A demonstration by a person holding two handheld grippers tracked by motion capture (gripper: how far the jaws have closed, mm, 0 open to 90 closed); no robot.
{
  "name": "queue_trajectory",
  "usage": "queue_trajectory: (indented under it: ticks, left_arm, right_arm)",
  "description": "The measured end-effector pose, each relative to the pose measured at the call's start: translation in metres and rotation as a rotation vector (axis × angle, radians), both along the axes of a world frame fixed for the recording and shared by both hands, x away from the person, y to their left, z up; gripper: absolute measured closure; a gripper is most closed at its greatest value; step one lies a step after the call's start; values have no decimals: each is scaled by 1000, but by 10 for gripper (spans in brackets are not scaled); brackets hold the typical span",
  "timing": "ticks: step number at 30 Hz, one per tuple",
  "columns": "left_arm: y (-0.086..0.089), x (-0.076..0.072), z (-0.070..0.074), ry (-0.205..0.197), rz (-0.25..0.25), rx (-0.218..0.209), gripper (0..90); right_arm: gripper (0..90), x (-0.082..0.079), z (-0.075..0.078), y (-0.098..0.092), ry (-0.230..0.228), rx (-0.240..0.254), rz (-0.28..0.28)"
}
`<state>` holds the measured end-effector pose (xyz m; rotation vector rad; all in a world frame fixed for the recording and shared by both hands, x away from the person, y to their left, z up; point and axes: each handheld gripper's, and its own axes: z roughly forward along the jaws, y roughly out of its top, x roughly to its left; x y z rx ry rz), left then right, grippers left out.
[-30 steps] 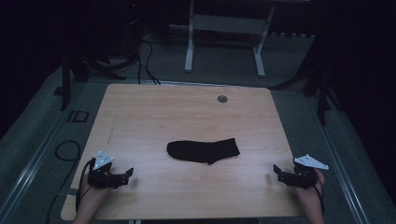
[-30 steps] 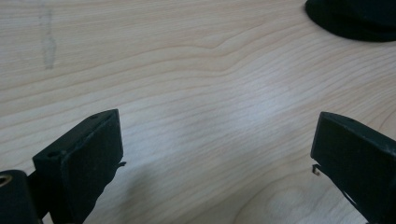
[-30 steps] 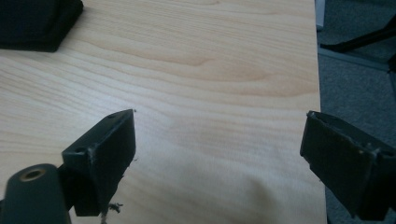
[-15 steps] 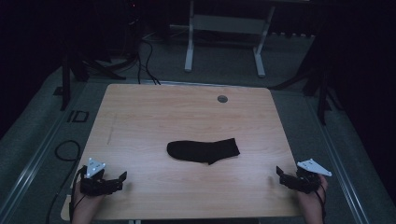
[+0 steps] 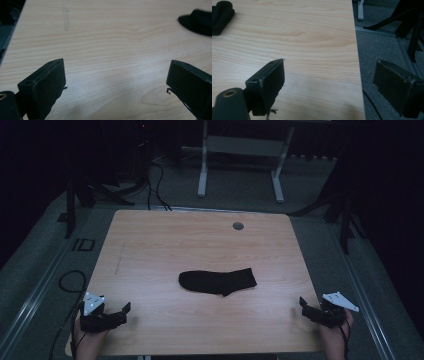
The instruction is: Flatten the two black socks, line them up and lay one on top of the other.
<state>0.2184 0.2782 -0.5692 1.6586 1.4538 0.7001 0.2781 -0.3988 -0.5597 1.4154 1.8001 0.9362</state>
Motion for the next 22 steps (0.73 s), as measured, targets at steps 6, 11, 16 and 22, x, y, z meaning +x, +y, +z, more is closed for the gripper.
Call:
queue_trajectory:
  ticks: [6,11,16,22]
  left_arm:
    - [9,-5,-1,-18,29,-50,26]
    - [16,-10,0,-63,65,-75,26]
    - [17,-10,-2,-52,75,-72,26]
    - [18,-10,-2,-52,82,-77,26]
  right_arm:
    - [105,2,-3,-1,3,-5,-1]
    - [105,4,-4,-1,-5,-1,3]
    - [105,5,-4,-1,-3,2,6]
    - [105,5,-4,-2,-5,7,-2]
